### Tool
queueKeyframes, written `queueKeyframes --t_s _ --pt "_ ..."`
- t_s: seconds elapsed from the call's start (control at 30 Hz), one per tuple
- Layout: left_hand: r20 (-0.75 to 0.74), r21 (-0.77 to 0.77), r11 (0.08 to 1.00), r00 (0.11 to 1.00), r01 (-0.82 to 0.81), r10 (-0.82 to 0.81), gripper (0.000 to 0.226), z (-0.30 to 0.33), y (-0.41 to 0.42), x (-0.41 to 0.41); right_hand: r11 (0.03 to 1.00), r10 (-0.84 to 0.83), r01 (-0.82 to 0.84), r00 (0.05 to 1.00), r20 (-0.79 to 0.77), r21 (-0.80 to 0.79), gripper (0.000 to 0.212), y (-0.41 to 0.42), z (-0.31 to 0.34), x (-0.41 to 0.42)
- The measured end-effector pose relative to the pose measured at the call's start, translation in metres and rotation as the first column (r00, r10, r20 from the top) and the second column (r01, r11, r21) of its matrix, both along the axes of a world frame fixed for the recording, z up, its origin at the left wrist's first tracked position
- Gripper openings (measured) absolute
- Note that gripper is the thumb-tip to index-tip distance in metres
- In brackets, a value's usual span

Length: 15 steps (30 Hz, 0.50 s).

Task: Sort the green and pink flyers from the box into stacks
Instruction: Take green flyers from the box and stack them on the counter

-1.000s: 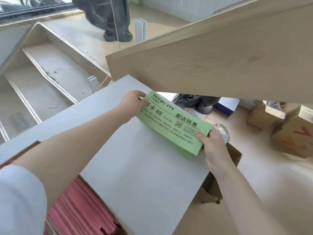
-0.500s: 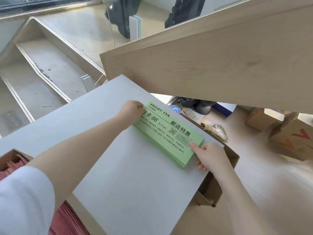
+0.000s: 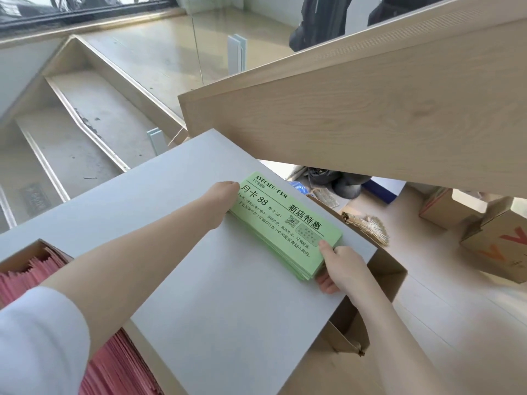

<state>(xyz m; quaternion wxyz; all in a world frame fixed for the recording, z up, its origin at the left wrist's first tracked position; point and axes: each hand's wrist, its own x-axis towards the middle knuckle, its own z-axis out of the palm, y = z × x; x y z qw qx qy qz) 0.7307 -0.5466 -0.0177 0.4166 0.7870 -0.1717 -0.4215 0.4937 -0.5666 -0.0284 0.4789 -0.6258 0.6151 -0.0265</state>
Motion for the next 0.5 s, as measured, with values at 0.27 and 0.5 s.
queueKeyframes --t_s 0.27,0.5 --pt "0.36 -0.012 0.959 0.896 0.284 -0.261 0.027 0.089 0.078 0.007 0.943 0.173 -0.09 0.956 0.239 -0.32 0.034 0.058 0.064 0.006" --pt "0.684 -0.049 0.932 0.692 0.36 -0.232 0.009 0.123 0.24 0.024 0.771 0.596 -0.362 0.699 0.394 -0.525 0.015 0.186 0.115 0.049"
